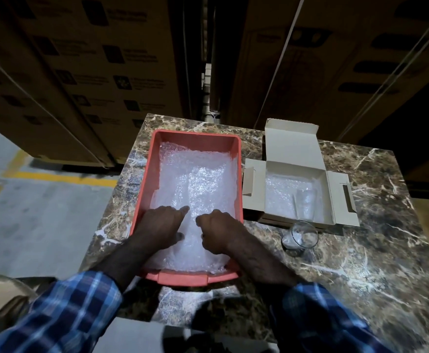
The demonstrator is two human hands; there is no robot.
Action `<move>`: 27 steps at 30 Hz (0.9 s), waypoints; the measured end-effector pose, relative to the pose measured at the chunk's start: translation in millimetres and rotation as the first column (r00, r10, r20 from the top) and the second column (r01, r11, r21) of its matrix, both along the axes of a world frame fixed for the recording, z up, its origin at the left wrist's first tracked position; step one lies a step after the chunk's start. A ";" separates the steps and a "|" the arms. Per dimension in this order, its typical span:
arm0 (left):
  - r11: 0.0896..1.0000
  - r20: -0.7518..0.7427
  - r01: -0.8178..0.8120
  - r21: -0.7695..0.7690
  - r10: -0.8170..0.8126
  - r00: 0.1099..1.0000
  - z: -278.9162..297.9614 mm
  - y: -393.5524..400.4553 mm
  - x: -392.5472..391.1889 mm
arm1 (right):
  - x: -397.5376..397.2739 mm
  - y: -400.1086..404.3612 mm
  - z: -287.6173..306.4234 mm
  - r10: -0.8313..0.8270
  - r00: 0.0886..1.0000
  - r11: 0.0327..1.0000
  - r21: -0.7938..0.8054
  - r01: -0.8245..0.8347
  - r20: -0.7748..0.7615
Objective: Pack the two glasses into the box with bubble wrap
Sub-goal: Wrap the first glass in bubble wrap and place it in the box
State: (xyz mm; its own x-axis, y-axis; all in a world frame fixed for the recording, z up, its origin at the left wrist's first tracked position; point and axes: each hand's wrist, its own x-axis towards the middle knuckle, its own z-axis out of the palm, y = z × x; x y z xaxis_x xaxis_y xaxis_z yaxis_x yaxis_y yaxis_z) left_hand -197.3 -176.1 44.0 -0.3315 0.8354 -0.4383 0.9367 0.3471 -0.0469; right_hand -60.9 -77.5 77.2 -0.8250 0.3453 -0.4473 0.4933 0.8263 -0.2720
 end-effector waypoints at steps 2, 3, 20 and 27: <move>0.998 0.006 -0.012 0.067 0.012 1.000 -4.1 1.5 0.0 | -0.4 -0.2 -1.2 0.000 1.000 0.998 0.061 0.002 -0.030; 0.993 0.015 -0.014 0.118 0.012 1.000 -6.6 0.9 -0.7 | -0.5 -0.4 -2.6 0.009 0.999 0.996 0.086 -0.006 -0.031; 0.467 0.616 -0.569 0.677 0.064 0.785 51.6 8.3 -26.3 | -13.0 44.8 35.0 -0.335 0.765 0.940 -0.253 0.230 -0.550; 0.375 0.792 -0.727 0.575 -0.030 0.610 76.7 30.7 -31.1 | 11.8 84.1 65.1 -0.513 0.656 0.832 -0.509 0.222 -0.553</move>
